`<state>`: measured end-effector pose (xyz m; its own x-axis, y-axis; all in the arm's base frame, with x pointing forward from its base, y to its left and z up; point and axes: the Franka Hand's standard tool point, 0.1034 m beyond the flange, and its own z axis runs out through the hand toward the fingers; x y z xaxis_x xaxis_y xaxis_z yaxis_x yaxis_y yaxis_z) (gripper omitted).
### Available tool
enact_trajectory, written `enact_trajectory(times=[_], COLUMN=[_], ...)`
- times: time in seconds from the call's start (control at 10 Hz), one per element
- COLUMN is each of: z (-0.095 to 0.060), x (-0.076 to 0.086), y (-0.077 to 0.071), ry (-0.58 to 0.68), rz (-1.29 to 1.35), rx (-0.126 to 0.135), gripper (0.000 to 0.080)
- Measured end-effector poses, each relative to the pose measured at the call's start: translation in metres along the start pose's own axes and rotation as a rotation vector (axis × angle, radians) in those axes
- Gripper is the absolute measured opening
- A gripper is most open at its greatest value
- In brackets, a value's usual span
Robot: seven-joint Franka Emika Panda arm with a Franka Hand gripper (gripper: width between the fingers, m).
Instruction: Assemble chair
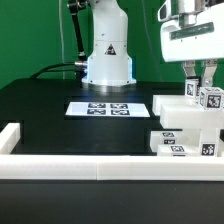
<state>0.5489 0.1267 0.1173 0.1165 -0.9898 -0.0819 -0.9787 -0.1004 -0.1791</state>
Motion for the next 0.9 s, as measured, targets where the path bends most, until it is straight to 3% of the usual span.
enact_trajectory(times=[0.4, 0.5, 0.6, 0.9], z=[0.0003, 0.0004, 0.001, 0.0021], x=[-0.0023, -0.0024, -0.0047, -0.0039], y=[0.0004, 0.0005, 0.0027, -0.001], ry=[-0.006, -0.006, -0.011, -0.009], rz=[0.136, 0.097, 0.027, -0.277], rx=[0.0, 0.0, -0.021, -0.019], gripper=[0.0288, 0.0468, 0.0588, 0.0637])
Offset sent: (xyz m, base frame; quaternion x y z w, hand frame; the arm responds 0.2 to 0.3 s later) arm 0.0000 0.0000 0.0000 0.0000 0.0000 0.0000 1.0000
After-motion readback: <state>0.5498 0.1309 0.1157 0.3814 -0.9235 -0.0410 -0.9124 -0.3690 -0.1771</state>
